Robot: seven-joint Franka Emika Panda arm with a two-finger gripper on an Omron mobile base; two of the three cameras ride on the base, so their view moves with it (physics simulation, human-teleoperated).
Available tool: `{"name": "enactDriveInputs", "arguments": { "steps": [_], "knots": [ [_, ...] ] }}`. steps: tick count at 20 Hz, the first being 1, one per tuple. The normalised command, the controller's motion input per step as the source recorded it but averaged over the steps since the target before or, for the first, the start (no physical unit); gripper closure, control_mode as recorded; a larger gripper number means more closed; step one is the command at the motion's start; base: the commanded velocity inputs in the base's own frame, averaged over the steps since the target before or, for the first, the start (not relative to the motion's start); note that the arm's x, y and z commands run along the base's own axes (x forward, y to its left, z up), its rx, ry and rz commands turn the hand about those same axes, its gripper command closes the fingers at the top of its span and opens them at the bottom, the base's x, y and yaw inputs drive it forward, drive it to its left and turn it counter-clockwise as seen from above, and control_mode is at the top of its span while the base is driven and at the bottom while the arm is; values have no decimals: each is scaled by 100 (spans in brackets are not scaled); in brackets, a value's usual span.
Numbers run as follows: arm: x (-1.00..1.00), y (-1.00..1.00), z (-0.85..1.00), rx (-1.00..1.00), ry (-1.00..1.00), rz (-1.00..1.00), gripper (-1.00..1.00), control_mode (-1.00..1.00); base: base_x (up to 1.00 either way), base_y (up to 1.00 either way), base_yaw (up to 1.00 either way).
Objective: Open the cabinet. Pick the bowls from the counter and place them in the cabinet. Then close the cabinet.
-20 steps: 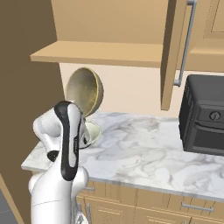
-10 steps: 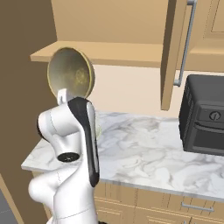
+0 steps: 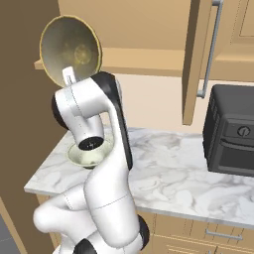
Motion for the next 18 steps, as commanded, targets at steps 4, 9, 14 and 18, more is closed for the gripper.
{"name": "enactDriveInputs", "arguments": {
  "steps": [4, 9, 14, 18],
  "knots": [
    [37, 21, 71, -1, 6, 9, 100, -100, 0, 0, 0],
    [52, 5, 35, -6, 15, 1, 100, -100, 0, 0, 0],
    [43, 6, 0, -3, 25, 0, 100, -100, 0, 0, 0],
    [28, 5, 9, -1, 22, 0, 100, -100, 0, 0, 0]
  ]
}}
